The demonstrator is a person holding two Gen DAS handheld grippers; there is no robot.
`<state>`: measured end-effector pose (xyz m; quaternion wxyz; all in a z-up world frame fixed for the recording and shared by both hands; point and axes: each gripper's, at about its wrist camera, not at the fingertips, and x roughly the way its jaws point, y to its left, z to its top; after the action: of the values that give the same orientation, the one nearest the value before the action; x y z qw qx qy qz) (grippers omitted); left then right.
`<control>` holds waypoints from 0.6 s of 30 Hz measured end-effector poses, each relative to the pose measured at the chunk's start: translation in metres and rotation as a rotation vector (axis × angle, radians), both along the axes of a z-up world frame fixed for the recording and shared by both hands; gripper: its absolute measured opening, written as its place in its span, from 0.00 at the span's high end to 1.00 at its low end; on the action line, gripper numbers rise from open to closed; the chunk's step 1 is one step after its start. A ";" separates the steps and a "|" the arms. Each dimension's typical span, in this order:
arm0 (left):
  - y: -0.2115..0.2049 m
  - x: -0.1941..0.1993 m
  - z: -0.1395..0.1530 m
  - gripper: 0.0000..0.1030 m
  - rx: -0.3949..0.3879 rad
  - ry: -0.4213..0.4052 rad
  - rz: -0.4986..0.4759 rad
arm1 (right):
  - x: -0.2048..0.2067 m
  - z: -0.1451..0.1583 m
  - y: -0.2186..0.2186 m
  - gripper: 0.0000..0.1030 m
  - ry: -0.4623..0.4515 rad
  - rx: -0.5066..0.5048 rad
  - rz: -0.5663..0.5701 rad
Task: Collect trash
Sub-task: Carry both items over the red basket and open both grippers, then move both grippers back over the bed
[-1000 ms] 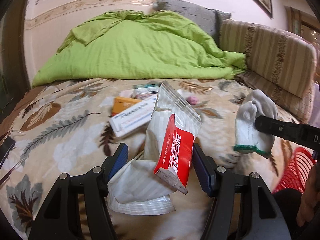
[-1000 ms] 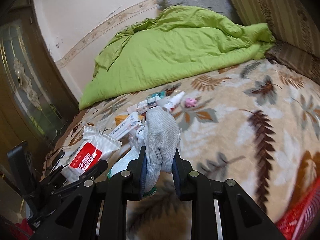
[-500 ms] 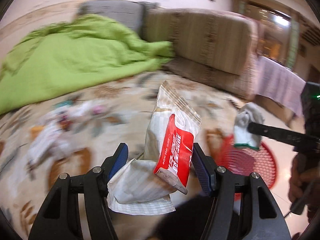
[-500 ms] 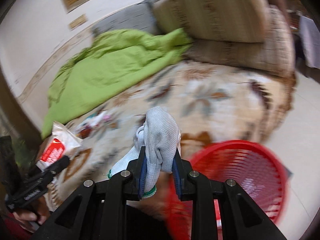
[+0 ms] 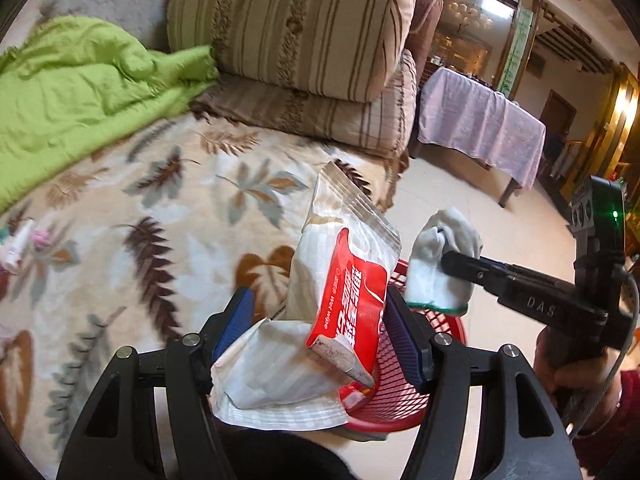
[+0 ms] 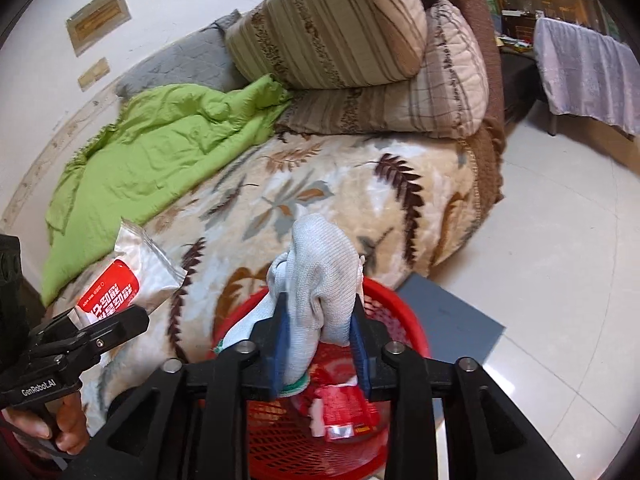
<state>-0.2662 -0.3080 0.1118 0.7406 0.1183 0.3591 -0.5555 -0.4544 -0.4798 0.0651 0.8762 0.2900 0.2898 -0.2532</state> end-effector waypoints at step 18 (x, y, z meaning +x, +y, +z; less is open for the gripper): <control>0.103 0.051 -0.012 0.23 0.052 -0.029 0.229 | 0.077 0.018 0.061 0.44 -0.102 0.015 0.201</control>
<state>-0.2153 -0.2046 0.0999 0.8011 0.1037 0.3738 -0.4558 -0.3775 -0.4187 0.0835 0.9085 0.2787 0.2746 -0.1466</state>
